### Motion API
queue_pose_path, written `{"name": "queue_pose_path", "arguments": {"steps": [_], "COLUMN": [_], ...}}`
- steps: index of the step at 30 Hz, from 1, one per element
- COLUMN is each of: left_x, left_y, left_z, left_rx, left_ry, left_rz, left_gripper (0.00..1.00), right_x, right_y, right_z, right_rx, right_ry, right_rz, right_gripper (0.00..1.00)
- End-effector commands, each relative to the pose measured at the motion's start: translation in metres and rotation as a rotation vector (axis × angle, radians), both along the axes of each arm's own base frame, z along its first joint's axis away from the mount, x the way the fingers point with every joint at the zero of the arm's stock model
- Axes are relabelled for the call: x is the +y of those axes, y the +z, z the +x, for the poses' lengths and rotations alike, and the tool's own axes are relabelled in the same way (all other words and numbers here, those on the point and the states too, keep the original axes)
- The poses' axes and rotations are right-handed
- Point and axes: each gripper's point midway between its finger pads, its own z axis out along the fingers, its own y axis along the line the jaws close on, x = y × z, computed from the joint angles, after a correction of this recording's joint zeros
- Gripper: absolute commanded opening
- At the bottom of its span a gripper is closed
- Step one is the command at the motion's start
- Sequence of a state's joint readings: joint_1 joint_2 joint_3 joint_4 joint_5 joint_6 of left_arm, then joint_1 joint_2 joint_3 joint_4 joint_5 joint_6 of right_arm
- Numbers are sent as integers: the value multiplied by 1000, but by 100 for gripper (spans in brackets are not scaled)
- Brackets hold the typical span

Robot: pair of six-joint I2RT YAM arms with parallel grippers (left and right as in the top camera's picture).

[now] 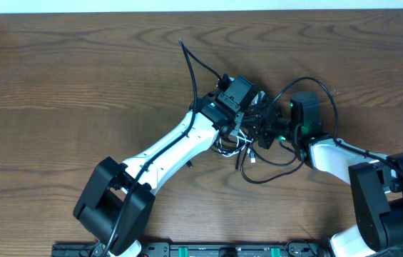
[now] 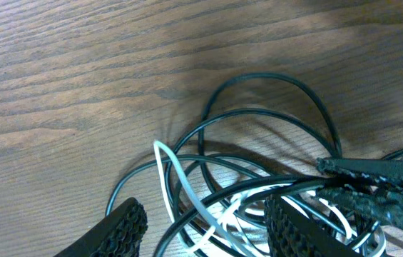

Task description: Untangle cables

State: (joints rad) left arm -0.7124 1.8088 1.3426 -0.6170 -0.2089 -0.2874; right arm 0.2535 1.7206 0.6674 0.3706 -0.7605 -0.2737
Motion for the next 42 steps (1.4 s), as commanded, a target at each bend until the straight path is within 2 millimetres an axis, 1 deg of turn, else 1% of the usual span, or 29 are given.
{"name": "queue_pose_path", "arguments": {"steps": [1,4,9,13,17,19,23,30,34,38,40,42], "left_x": [1,1,1,1,1,1,1,1,1,1,1,1], "left_y": [-1,-1,-1,-1,-1,-1,-1,-1,-1,-1,-1,-1], "left_z": [0,0,0,0,0,0,0,0,0,0,0,0], "left_rx": [-3,-3,-3,-4,-4,-4,-3,-3,-3,-3,-3,-3], "left_ry": [7,7,7,7,7,7,7,7,7,7,7,7], "left_rz": [6,6,6,6,6,6,6,6,6,6,6,6], "left_gripper": [54,54,54,54,54,54,54,54,54,54,54,54], "right_x": [5,0,-15,-25,-26,-25,-25,-27,-32,-35,-40,-42], "right_y": [13,20,52,83,102,115,130,149,165,165,162,163], "right_z": [-3,-2,-12,-24,-30,-37,-41,-44,-41,-30,-17,-9], "right_rx": [-12,-1,10,-12,-31,-58,-71,-105,-94,-50,-13,10], "right_ry": [43,42,125,199,218,252,250,240,208,129,33,-20], "right_rz": [55,93,241,332,355,369,378,381,412,420,423,433], "right_gripper": [1,1,1,1,1,1,1,1,1,1,1,1]}}
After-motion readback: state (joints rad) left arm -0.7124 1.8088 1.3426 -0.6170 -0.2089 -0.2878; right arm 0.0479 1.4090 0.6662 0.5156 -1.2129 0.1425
